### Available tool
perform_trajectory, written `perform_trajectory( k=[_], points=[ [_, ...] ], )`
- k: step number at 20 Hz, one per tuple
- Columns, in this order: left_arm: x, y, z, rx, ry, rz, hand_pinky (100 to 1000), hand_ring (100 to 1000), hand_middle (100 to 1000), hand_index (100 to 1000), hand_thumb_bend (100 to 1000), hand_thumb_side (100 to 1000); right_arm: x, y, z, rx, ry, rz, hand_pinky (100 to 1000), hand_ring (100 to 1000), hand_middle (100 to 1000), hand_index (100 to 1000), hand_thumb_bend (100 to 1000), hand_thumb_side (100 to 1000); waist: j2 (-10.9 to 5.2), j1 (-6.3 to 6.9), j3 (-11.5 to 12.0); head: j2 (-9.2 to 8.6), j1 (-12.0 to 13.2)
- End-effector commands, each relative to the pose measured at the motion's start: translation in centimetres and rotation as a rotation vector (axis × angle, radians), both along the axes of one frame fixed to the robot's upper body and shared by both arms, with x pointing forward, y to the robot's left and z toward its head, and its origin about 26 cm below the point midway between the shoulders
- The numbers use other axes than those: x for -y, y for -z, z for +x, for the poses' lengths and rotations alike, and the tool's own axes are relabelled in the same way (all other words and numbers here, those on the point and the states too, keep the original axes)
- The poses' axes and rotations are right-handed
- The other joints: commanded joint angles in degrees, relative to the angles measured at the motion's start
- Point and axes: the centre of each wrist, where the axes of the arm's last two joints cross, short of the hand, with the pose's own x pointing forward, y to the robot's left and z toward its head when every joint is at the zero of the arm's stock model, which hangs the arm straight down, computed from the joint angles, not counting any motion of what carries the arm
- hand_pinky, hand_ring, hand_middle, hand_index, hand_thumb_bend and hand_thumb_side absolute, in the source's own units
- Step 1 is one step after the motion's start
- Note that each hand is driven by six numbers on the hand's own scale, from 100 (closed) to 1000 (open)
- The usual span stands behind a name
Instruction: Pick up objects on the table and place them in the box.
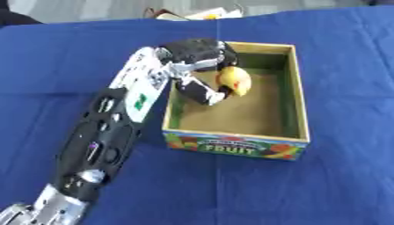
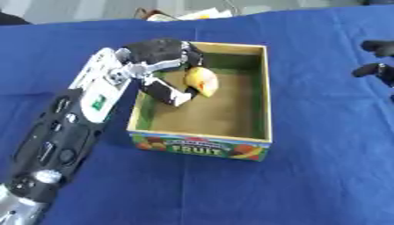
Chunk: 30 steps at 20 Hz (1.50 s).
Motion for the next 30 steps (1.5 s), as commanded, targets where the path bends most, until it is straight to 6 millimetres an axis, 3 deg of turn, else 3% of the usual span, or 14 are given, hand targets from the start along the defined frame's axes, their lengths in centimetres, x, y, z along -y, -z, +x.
perform_trajectory(
  k=[1,4,6,9,12,14,16,17,22,26,30],
  points=[
    [0.5,-0.9,0.1,0.065,0.003,0.075,538,690,669,872,100,260,-0.2,-0.8,-0.2,0.025,-0.005,-0.012,580,776,566,874,100,1000,-0.91,-0.24,-0.2,-0.55,0.2],
    [0.5,-0.5,0.3,0.096,-0.011,0.126,552,712,692,904,100,286,-0.2,-0.8,-0.2,0.023,-0.004,-0.010,580,775,566,873,100,1000,-0.92,-0.29,-0.6,-0.66,0.1],
    [0.5,0.0,0.5,0.112,-0.023,0.152,563,727,708,933,122,443,-0.2,-0.8,-0.2,0.021,-0.003,-0.006,580,775,566,873,100,1000,-0.97,-0.35,-0.6,-0.42,-0.4],
    [0.4,0.7,0.6,0.129,-0.039,0.175,585,749,753,996,251,763,-0.3,-0.8,-0.2,0.019,-0.004,-0.002,580,776,566,875,100,1000,-1.06,-0.35,-0.6,-0.17,-0.8],
    [0.3,1.0,0.7,0.142,-0.049,0.159,614,774,792,1000,275,854,-0.3,-0.8,-0.2,0.012,-0.004,-0.002,579,776,566,875,100,1000,-1.17,-0.31,-0.5,0.19,-1.1],
    [0.2,1.0,0.7,0.151,-0.051,0.140,614,774,791,1000,266,862,-0.3,-0.8,-0.2,0.010,-0.003,-0.001,579,776,566,874,100,1000,-1.29,-0.32,-0.4,0.31,-1.3],
    [0.0,0.8,0.6,0.164,-0.051,0.097,610,766,778,990,177,813,-0.2,-0.7,-0.2,0.009,-0.001,0.001,579,775,563,873,100,1000,-1.45,-0.42,-0.3,0.37,-1.5],
    [-0.2,0.5,0.4,0.174,-0.048,0.067,603,755,764,974,100,746,-0.2,-0.7,-0.2,0.009,0.001,0.002,579,774,563,873,100,1000,-1.53,-0.48,-0.3,0.41,-1.5],
    [-2.3,-2.9,-2.0,0.271,-0.011,-0.302,600,716,723,933,100,655,0.2,-0.6,-0.4,0.010,0.017,0.007,579,772,562,871,100,1000,-2.07,-0.76,0.7,0.62,-2.5],
    [-4.6,-5.5,-4.6,0.256,0.010,-0.690,596,685,696,939,100,736,0.4,-0.5,-0.4,0.009,0.025,0.012,578,770,561,870,100,1000,-2.55,-1.01,1.3,0.74,-3.2],
    [-6.7,-5.6,-5.9,0.059,0.065,-0.970,569,636,639,895,100,813,0.6,-0.5,-0.5,0.014,0.029,0.016,578,768,560,867,100,1000,-3.03,-1.15,1.8,1.52,-3.9]
  ],
)
